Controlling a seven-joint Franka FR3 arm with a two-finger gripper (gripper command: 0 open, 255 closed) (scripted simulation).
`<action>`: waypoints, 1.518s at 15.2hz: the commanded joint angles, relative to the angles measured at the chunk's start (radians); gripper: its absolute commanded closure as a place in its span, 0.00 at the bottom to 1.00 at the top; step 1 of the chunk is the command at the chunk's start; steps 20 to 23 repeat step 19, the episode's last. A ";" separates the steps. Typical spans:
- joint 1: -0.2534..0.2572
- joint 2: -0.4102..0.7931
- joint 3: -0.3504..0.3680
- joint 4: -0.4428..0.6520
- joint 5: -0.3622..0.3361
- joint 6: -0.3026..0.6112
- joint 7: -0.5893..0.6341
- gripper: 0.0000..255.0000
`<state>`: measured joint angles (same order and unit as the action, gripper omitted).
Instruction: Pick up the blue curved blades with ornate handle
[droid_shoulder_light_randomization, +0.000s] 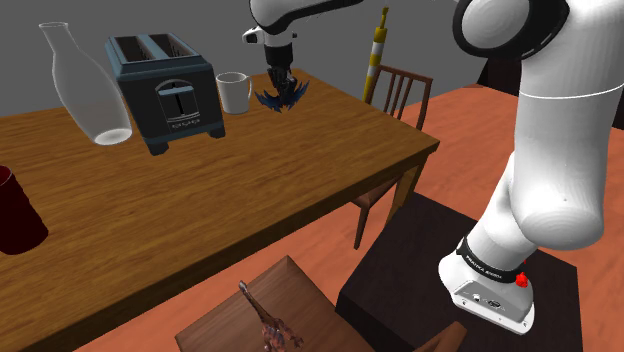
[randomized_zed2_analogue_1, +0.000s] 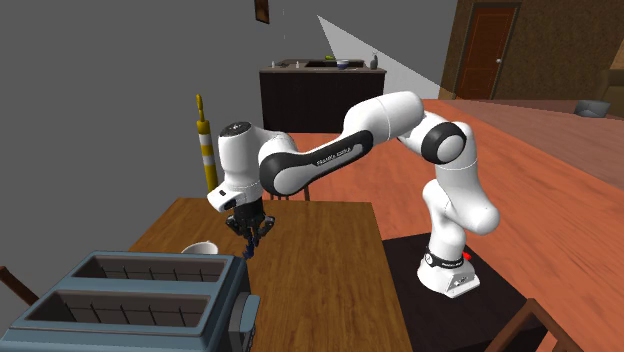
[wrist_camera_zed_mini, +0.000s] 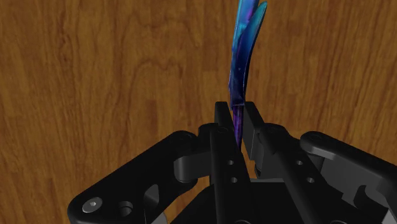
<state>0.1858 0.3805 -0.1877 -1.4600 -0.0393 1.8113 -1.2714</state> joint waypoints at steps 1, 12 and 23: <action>0.000 0.000 0.000 0.000 0.000 0.000 0.000 1.00; -0.004 0.001 -0.002 0.133 0.001 -0.132 -0.011 1.00; -0.008 0.014 -0.003 0.223 0.004 -0.208 -0.018 1.00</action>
